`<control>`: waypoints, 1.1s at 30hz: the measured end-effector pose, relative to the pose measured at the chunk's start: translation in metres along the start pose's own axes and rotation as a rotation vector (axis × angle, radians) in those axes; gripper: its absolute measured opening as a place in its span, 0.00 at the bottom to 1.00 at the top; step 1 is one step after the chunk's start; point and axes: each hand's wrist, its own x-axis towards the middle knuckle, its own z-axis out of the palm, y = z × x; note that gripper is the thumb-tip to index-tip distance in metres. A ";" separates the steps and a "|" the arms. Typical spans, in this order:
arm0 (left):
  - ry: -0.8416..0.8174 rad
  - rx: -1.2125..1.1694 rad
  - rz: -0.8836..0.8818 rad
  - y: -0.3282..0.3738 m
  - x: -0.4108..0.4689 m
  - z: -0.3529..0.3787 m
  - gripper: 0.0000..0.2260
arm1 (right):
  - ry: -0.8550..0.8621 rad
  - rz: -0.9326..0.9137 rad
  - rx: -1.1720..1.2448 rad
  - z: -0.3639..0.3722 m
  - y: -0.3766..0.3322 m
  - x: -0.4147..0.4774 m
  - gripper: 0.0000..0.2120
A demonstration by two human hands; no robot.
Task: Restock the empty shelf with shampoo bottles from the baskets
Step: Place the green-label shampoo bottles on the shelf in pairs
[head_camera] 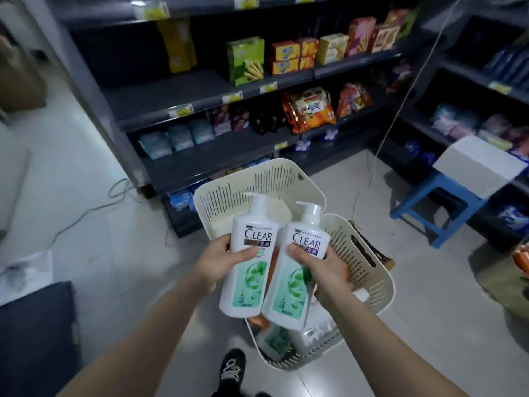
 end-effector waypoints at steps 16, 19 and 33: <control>0.609 -0.211 0.255 0.015 -0.178 -0.154 0.24 | -0.577 -0.288 -0.353 0.194 -0.045 -0.047 0.26; 0.687 -0.246 0.318 0.017 -0.206 -0.181 0.22 | -0.669 -0.318 -0.411 0.233 -0.049 -0.062 0.27; 0.973 -0.292 0.530 0.022 -0.302 -0.327 0.17 | -0.971 -0.491 -0.451 0.430 -0.063 -0.138 0.33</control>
